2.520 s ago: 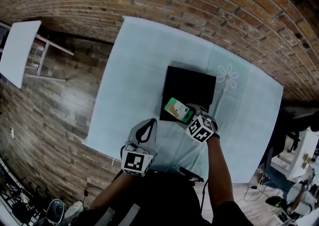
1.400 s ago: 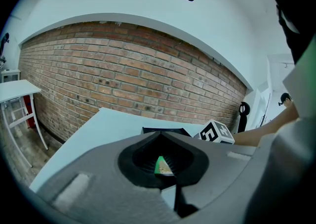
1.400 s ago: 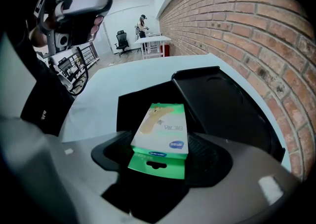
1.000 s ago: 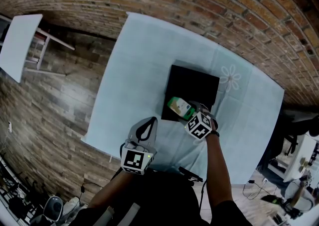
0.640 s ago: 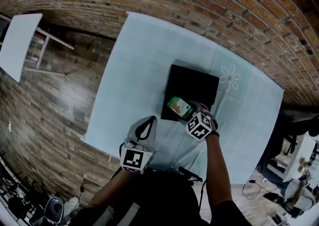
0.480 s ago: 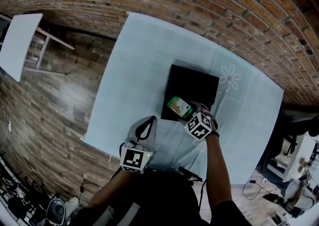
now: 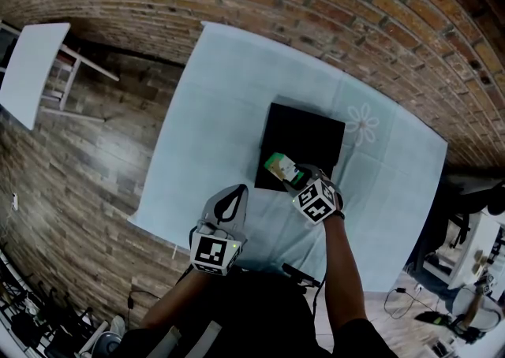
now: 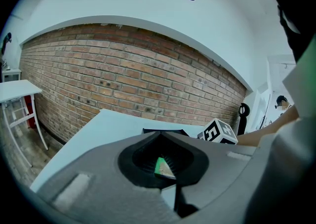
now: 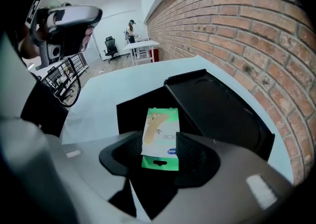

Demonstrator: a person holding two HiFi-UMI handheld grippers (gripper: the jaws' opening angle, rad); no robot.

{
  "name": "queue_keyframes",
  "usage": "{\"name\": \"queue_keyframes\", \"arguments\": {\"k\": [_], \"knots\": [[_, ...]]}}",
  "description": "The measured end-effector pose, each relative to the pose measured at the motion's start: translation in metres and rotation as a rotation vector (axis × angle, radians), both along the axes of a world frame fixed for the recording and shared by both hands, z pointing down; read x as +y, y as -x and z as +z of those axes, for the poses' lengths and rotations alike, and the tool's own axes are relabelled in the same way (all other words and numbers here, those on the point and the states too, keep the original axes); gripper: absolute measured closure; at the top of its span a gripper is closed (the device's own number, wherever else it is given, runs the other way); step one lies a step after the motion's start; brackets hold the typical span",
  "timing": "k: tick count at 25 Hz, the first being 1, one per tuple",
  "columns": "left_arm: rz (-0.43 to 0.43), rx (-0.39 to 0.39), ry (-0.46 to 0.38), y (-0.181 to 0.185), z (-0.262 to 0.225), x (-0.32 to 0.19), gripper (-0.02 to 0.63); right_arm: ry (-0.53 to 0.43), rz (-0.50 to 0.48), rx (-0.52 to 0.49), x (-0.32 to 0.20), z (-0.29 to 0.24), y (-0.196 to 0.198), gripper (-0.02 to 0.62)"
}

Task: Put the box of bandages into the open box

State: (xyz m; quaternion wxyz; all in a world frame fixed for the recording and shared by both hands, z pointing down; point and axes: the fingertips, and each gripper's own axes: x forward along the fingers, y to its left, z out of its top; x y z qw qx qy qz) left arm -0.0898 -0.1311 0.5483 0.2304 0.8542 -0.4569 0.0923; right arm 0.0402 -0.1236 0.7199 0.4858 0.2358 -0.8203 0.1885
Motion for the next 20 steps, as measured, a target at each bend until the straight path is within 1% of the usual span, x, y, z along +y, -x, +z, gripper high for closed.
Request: {"name": "queue_keyframes", "arguments": {"k": [3,6,9,12,20], "knots": [[-0.001,0.000,-0.004,0.000,-0.002,0.002,0.606,-0.008,0.025,0.000,0.000,-0.003,-0.001,0.415],[-0.006,0.000,-0.010,-0.001,-0.005,0.004,0.606,-0.027,0.054,0.002,0.000,-0.006,-0.002,0.475],[-0.005,-0.002,-0.019,-0.001,-0.008,0.007,0.606,-0.067,0.091,0.010,-0.003,-0.012,-0.003,0.552],[-0.003,-0.003,-0.027,-0.001,-0.012,0.010,0.606,-0.095,0.140,0.004,-0.006,-0.017,-0.005,0.592],[-0.004,-0.009,-0.041,-0.002,-0.021,0.019,0.606,-0.114,0.221,-0.032,-0.005,-0.032,-0.008,0.594]]}}
